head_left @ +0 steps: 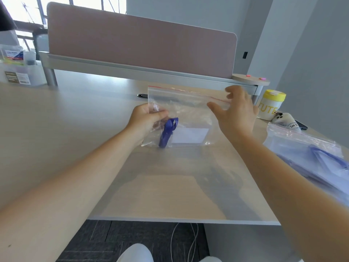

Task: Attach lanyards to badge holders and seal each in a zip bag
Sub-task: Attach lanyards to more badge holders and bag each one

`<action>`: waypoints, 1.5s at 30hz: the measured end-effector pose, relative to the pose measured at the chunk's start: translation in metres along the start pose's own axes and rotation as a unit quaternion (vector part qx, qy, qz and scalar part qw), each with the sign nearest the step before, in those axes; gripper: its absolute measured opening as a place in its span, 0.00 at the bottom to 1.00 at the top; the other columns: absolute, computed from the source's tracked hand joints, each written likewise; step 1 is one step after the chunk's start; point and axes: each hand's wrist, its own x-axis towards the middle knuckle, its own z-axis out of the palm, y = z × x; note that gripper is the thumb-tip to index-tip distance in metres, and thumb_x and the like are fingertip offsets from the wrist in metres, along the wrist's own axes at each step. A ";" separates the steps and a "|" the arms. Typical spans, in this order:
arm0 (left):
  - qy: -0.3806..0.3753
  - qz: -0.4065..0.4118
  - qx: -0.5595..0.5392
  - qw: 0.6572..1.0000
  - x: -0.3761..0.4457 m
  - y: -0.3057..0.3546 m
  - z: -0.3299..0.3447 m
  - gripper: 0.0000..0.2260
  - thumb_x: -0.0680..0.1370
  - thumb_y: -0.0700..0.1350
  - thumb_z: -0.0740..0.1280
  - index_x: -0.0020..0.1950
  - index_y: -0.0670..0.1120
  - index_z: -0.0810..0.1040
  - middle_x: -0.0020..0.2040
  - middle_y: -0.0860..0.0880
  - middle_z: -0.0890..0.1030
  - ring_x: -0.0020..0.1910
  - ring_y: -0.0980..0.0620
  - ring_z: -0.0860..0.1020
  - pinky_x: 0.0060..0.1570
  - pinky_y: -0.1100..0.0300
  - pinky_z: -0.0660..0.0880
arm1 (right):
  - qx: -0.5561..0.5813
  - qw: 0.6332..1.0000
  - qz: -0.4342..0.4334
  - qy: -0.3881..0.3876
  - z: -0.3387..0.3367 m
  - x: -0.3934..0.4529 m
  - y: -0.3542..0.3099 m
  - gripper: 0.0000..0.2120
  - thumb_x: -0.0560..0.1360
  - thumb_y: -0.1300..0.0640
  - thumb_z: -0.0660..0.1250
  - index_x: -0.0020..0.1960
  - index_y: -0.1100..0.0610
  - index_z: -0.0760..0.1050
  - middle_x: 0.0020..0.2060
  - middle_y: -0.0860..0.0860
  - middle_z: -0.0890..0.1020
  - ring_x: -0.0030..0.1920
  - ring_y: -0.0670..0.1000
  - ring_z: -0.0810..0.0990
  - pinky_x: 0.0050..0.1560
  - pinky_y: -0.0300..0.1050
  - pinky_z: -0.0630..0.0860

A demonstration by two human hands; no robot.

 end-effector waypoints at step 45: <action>-0.247 0.115 -0.106 0.956 -0.016 0.127 0.189 0.10 0.73 0.29 0.63 0.40 0.44 0.71 0.37 0.46 0.75 0.23 0.58 0.79 0.29 0.69 0.78 | 0.403 0.890 0.169 0.127 -0.222 0.028 0.082 0.13 0.75 0.65 0.63 0.32 0.58 0.69 0.15 0.47 0.75 0.18 0.45 0.74 0.21 0.33 0.69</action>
